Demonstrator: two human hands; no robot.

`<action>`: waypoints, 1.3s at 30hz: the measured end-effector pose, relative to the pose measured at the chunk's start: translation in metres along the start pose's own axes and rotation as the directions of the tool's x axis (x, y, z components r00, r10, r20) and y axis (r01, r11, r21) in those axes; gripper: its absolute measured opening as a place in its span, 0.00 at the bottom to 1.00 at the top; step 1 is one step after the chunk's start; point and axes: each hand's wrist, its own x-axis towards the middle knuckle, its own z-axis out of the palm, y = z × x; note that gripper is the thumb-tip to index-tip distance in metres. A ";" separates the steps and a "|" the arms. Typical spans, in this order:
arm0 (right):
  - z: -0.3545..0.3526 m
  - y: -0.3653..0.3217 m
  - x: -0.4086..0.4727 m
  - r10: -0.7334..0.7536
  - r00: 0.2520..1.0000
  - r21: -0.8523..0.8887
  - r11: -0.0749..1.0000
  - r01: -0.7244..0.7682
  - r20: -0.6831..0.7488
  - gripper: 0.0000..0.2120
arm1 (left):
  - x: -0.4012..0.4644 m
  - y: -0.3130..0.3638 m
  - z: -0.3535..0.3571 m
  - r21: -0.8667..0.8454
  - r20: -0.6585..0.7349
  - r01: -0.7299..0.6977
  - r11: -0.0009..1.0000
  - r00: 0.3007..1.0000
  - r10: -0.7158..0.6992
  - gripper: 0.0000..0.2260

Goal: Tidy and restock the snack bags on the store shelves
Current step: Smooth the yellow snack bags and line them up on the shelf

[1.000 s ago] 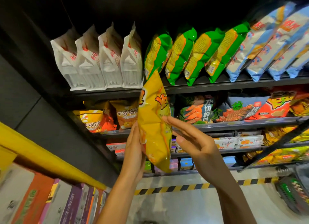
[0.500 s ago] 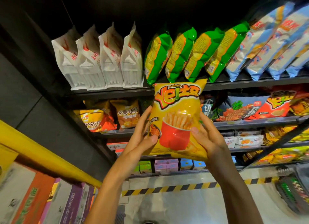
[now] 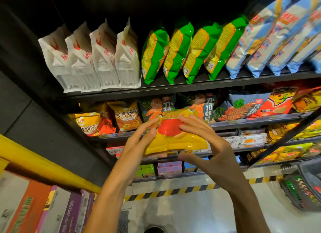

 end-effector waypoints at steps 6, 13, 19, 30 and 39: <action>-0.001 0.008 0.002 0.052 0.927 -0.003 0.998 -0.058 -0.372 0.09 | -0.003 0.005 -0.002 -0.250 0.238 0.173 0.953 0.965 -0.113 0.30; 0.007 0.010 0.001 0.269 0.850 0.160 0.962 -0.219 -0.454 0.05 | -0.015 0.001 0.003 -0.045 0.233 0.026 0.999 0.972 -0.015 0.25; 0.007 0.012 -0.002 0.231 0.895 0.154 0.971 -0.185 -0.381 0.05 | -0.016 0.005 0.009 0.037 0.248 0.031 0.999 0.968 -0.039 0.25; 0.002 0.015 -0.009 0.209 0.958 0.224 0.961 -0.163 -0.198 0.14 | -0.011 -0.006 0.020 0.060 -0.088 0.146 0.988 0.986 -0.140 0.31; 0.007 0.015 -0.009 0.336 0.883 0.218 0.936 -0.275 -0.329 0.16 | -0.011 -0.012 0.020 0.068 -0.112 0.179 0.981 0.979 -0.171 0.34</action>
